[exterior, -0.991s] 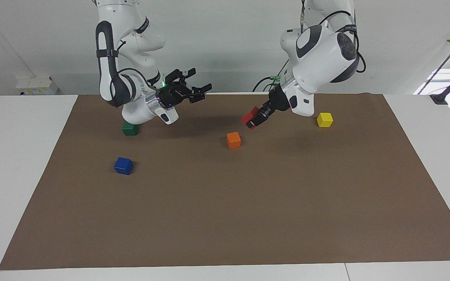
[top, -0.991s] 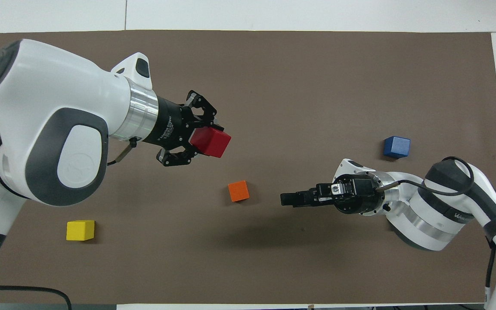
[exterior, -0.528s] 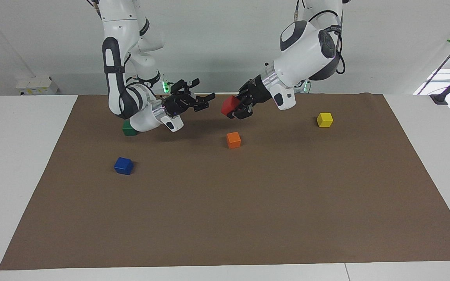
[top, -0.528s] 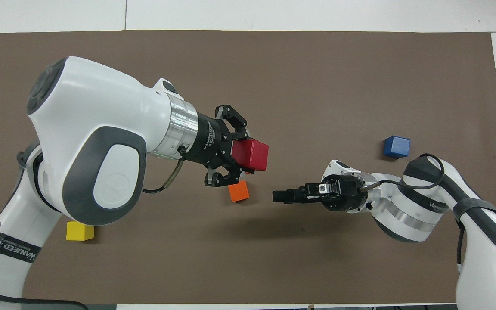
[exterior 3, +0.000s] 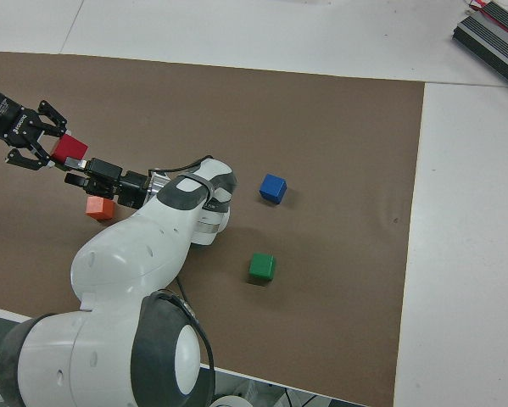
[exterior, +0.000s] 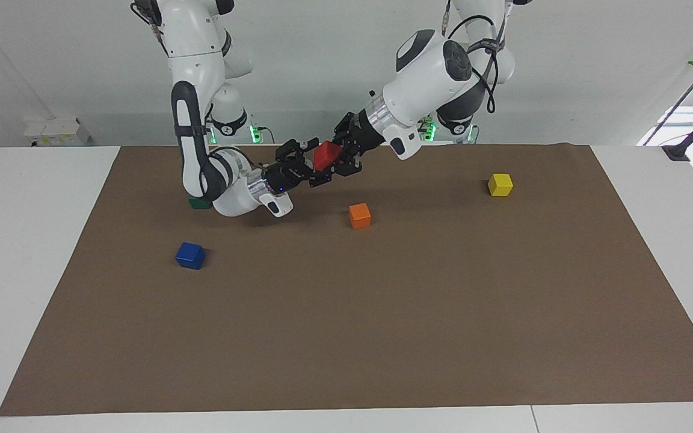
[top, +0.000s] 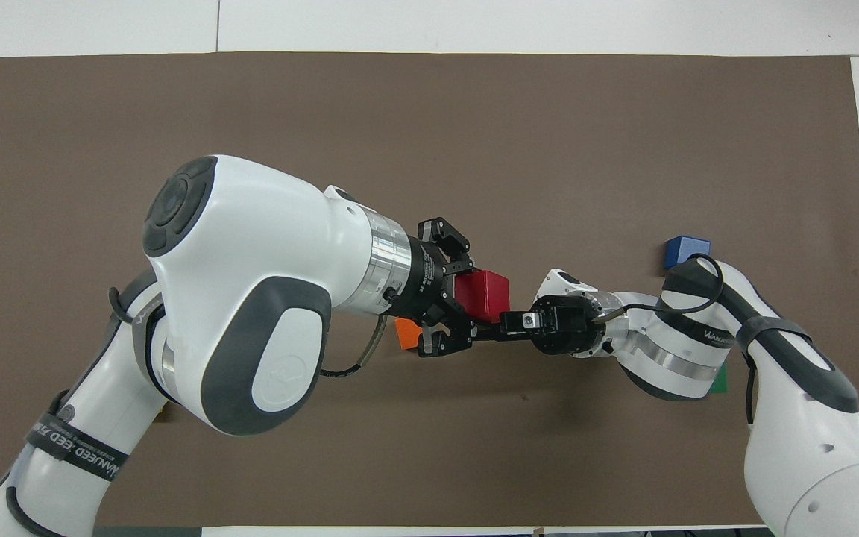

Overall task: Transfer red block to right arm and stack on blue block
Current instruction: 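Grasp the red cube with the right gripper while the left gripper releases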

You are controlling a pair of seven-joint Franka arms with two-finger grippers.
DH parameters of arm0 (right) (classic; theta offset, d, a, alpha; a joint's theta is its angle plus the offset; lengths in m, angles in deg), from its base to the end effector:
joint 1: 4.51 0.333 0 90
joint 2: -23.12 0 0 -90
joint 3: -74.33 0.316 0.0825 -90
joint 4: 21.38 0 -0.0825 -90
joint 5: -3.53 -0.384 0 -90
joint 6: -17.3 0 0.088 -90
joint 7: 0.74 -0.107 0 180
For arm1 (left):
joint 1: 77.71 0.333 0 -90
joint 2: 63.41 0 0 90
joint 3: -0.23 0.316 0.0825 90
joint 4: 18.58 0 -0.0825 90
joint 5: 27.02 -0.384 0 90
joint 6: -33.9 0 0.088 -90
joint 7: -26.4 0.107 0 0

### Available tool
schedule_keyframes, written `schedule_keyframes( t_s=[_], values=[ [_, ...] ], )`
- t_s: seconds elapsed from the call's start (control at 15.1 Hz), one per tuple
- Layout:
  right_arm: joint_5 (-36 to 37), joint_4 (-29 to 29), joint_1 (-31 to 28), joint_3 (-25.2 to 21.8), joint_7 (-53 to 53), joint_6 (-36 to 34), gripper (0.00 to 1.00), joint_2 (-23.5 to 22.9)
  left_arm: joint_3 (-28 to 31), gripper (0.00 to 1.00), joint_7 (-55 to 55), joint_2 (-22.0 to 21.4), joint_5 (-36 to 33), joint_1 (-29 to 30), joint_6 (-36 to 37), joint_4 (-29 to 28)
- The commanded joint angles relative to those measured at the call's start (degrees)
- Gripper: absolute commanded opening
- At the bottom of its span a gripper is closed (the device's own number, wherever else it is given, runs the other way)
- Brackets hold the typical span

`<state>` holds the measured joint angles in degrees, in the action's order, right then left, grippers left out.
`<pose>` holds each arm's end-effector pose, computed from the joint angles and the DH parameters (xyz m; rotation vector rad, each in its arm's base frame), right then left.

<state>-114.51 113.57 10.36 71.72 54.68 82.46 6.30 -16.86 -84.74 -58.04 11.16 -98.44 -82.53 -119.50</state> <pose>0.4600 0.2217 0.3099 -0.9744 0.0319 0.0609 0.4655 -0.3976 0.5366 1.9355 1.8674 -0.8077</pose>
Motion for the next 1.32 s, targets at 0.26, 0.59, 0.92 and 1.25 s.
schedule_keyframes(
  t_s=[0.26, 0.59, 0.92, 1.25],
  values=[
    [-1.7, -1.4, -0.2, 0.1, -1.5, -0.5, 0.87, -0.4, 0.6, 0.0, 0.0, -4.6, 5.4, -0.3, -5.4, -7.0],
    [-1.9, -1.6, -0.4, 0.1, -1.8, 0.3, 0.73, -0.5, 0.5, 0.0, 0.3, -10.4, 9.4, -1.2, -15.4, -15.7],
    [-2.0, -3.2, -1.0, 0.1, -2.8, 0.8, 0.61, -0.7, 0.5, 0.0, 1.1, -10.7, 9.5, -1.9, -15.7, -16.6],
    [-2.0, -3.2, -1.1, 0.0, -3.2, 0.9, 0.0, -0.8, 0.5, 0.0, 1.4, -10.8, 9.5, -2.0, -16.6, -16.9]
  ],
)
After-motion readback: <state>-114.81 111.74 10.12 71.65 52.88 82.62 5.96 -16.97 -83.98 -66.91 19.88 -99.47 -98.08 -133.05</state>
